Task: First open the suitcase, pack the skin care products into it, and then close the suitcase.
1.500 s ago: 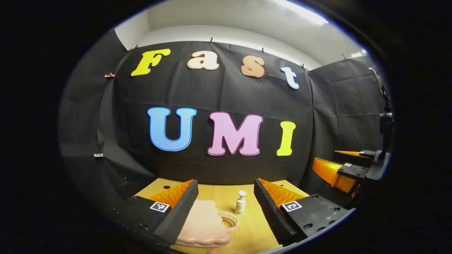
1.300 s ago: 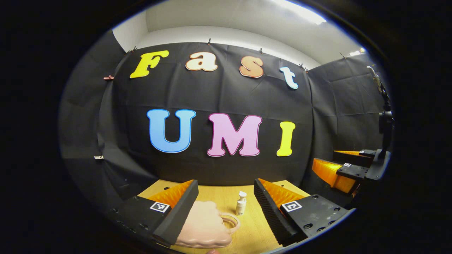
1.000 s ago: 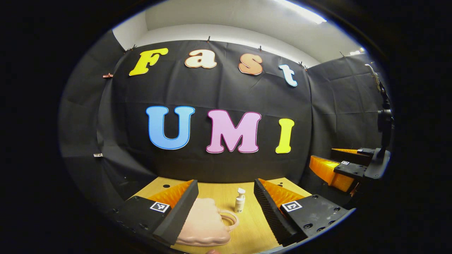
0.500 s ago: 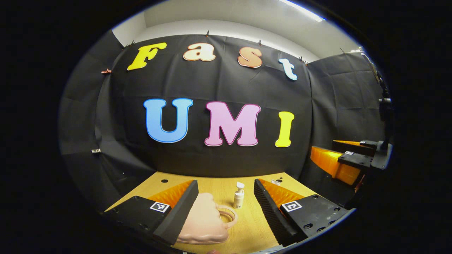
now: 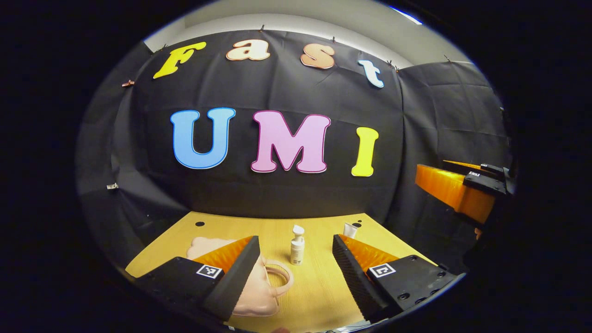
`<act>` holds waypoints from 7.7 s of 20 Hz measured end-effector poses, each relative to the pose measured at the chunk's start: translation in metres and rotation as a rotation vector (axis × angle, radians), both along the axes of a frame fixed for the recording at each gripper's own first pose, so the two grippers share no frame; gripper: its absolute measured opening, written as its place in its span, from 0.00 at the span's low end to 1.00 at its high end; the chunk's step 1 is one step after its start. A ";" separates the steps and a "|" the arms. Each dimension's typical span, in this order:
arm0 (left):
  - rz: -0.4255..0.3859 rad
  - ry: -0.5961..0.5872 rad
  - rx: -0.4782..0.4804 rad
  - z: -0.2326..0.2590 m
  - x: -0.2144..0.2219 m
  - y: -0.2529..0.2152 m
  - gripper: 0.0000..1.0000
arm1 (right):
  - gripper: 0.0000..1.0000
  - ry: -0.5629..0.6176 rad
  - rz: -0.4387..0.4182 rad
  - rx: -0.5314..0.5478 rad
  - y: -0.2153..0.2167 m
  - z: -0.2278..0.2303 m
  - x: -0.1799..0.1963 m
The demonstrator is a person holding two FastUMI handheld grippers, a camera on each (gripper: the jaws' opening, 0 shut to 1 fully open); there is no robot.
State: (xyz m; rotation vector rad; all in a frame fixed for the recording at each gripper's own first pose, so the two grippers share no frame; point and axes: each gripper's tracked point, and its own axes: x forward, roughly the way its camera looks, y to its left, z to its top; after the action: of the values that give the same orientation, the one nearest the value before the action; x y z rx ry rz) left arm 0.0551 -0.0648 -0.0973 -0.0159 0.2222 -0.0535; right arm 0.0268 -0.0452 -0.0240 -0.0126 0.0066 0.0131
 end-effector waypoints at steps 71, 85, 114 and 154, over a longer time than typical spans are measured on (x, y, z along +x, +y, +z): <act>0.380 0.648 -0.240 -0.244 0.044 0.608 0.12 | 0.95 0.230 0.131 -0.102 0.168 -0.080 0.087; 0.161 0.140 0.060 -0.076 0.067 0.424 0.96 | 0.96 0.154 0.023 -0.024 0.129 -0.082 0.083; -0.069 0.307 0.185 -0.209 0.234 -0.016 0.95 | 0.97 0.381 0.143 0.011 -0.020 -0.293 0.226; 0.009 1.033 0.073 -0.198 0.032 0.181 0.58 | 0.32 0.459 0.146 0.159 0.042 -0.274 0.175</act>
State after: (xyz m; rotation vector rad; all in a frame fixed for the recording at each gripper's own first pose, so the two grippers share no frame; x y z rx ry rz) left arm 0.0875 0.1167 -0.2948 0.0306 1.2565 -0.0237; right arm 0.2016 -0.0034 -0.2983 0.1491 0.4641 0.1622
